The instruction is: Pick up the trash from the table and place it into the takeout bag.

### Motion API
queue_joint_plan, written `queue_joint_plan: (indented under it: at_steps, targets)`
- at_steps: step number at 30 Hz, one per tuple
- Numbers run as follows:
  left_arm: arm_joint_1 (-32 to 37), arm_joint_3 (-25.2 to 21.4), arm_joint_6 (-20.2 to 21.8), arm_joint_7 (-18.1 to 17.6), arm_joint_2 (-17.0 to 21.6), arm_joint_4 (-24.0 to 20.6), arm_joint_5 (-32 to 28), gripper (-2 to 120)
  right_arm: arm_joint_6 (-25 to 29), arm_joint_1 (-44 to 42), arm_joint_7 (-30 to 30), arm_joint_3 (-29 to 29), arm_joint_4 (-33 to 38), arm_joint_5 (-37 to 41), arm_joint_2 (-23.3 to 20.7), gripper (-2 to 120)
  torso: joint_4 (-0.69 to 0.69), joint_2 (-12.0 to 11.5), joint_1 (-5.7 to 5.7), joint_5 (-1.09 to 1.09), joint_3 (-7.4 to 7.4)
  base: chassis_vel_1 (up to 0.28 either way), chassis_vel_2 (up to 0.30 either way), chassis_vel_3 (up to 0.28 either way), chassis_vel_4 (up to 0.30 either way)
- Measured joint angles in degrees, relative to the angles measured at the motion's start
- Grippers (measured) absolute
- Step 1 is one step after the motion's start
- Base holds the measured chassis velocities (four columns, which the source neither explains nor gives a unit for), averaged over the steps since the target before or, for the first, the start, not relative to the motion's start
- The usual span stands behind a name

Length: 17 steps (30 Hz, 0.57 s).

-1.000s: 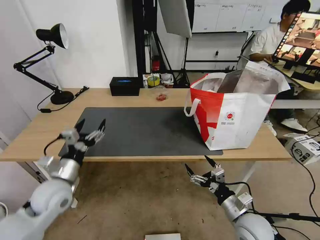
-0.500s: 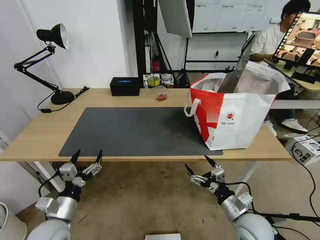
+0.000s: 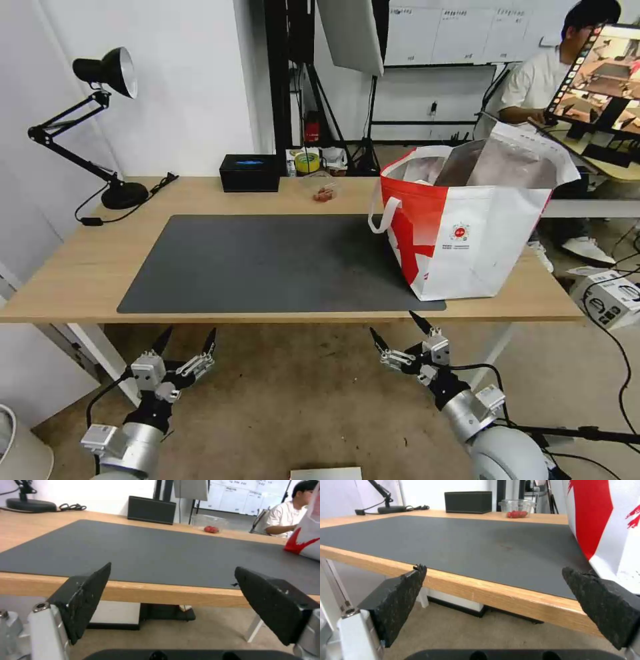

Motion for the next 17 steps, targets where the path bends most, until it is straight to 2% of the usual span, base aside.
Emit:
queue_joint_plan:
  at_steps: [17]
  targets:
    - [-0.29, -0.23, 0.06, -0.27, 0.00, 0.05, -0.23, 100, 0.00, 0.00, 0.00, 0.00, 0.00, 0.00, 0.00, 100, 0.00, -0.01, 0.00, 0.00, 0.00, 0.000, 0.000, 0.000, 0.000]
